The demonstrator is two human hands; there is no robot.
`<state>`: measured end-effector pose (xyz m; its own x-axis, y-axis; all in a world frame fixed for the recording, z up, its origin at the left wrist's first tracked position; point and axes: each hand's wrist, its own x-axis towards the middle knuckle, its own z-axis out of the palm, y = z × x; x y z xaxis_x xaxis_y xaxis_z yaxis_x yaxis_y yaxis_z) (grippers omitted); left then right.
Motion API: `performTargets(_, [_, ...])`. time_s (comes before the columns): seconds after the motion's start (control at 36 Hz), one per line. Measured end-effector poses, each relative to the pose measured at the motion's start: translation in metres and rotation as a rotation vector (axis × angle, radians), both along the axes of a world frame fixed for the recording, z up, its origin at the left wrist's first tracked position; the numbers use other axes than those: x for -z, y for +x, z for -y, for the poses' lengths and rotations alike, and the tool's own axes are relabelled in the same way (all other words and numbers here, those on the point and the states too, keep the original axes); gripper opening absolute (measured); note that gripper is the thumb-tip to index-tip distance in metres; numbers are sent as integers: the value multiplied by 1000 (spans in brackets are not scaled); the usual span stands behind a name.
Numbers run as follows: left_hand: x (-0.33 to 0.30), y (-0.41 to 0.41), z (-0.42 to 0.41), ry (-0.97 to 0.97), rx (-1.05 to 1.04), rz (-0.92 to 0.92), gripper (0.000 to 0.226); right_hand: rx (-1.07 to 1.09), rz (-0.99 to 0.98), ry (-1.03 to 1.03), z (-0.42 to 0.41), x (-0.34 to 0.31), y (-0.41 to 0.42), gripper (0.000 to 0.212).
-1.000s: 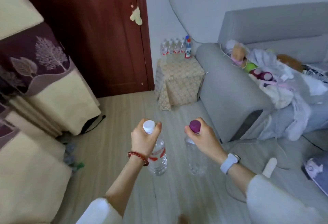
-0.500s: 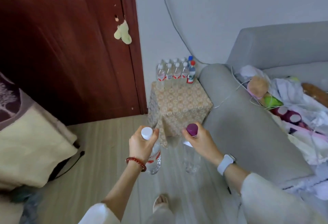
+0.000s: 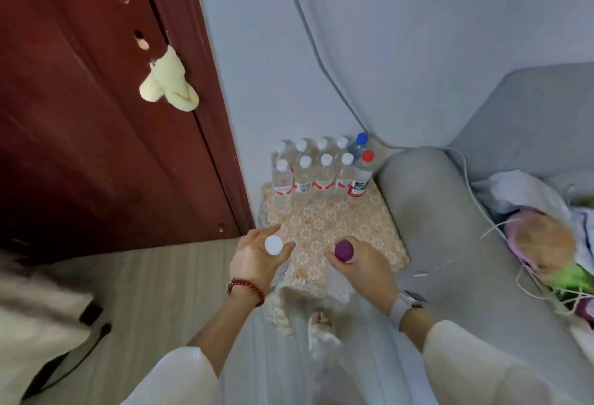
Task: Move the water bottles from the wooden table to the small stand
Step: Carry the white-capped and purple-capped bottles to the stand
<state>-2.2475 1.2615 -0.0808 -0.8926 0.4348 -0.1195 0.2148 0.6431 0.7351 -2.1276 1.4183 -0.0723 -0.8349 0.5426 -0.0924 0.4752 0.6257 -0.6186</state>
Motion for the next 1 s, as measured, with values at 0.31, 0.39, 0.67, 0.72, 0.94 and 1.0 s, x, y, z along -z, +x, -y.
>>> performTargets(0.31, [94,-102,-111,-54,-125,167,48,-163,114,-175,-109,103,-132,35])
performTargets(0.39, [110,-118,-127,-59,-113,153,47,-188,96,-280,-122,116,-159,32])
performTargets(0.67, [130,-144,-149,-15,-95,51,49,-203,46,-293,-128,150,-200,37])
performTargets(0.72, [131,-146,-148,-6,-82,48,46,-165,27,-314,-128,154,-198,39])
performTargets(0.94, [134,-154,-142,-5,-42,108,48,-71,16,-320,-123,157,-210,28])
performTargets(1.0, [136,-154,-142,0,-49,99,48,-82,16,-299,-122,159,-212,28])
